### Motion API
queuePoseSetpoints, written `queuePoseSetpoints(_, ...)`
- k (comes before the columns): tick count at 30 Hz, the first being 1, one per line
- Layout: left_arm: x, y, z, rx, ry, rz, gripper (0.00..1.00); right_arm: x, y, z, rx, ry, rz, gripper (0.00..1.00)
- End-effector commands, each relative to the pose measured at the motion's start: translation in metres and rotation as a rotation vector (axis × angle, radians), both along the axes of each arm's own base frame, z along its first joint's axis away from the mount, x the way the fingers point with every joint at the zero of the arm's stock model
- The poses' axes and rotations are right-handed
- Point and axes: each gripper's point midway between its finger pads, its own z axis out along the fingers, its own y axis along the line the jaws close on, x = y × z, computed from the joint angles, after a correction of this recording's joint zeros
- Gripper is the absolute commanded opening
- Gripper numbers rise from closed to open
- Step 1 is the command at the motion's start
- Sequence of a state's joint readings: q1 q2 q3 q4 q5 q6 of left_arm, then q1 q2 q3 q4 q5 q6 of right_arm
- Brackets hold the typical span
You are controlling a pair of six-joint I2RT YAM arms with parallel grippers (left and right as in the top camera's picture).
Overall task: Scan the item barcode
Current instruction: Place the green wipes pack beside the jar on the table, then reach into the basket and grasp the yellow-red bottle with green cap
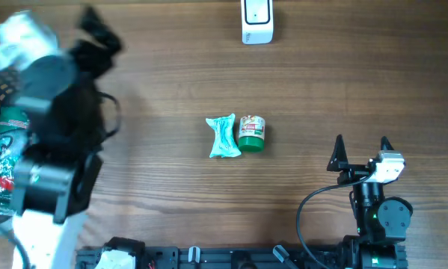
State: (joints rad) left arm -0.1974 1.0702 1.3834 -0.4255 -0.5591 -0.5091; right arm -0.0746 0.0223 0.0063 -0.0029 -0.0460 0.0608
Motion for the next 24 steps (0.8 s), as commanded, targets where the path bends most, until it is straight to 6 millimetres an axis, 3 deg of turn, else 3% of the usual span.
queuePoseSetpoints(1, -0.05, 0.089, 0.046, -0.014, -0.192, 0.441, 1.0, 0.0, 0.002, 0.001, 0.018, -0.007, 0.012, 1.0)
queuePoseSetpoints(5, -0.068, 0.165, 0.06, -0.005, -0.308, 0.704, 1.0, 0.0, 0.002, 0.001, 0.018, -0.007, 0.012, 1.0)
queuePoseSetpoints(8, -0.055, 0.212, 0.031, 0.024, -0.219, 0.826, 1.0, 0.0, 0.002, 0.001, 0.018, -0.007, 0.012, 1.0)
queuePoseSetpoints(11, 0.002, 0.216, -0.019, 0.158, 0.083, 0.595, 1.0, 0.0, 0.002, 0.001, 0.018, -0.007, 0.012, 1.0)
queuePoseSetpoints(12, 0.009, 0.217, -0.034, 0.155, 0.136, 0.572, 1.0, 0.0, 0.002, 0.001, 0.018, -0.007, 0.012, 1.0)
queuePoseSetpoints(13, 0.011, 0.222, -0.053, 0.147, 0.207, 0.574, 1.0, 0.0, 0.002, 0.001, 0.018, -0.007, 0.012, 1.0)
queuePoseSetpoints(15, 0.015, 0.222, -0.072, 0.126, 0.274, 0.519, 1.0, 0.0, 0.002, 0.001, 0.018, -0.007, 0.012, 1.0)
queuePoseSetpoints(17, 0.021, 0.223, -0.08, 0.032, 0.271, 0.394, 1.0, 0.0, 0.002, 0.001, 0.018, -0.007, 0.012, 1.0)
queuePoseSetpoints(21, 0.019, 0.244, -0.088, -0.129, 0.379, 0.3, 0.99, 0.0, 0.002, 0.001, 0.018, -0.007, 0.012, 1.0)
queuePoseSetpoints(24, 0.033, 0.246, -0.118, -0.234, 0.548, 0.252, 1.0, 0.0, 0.002, 0.001, 0.018, -0.007, 0.012, 1.0)
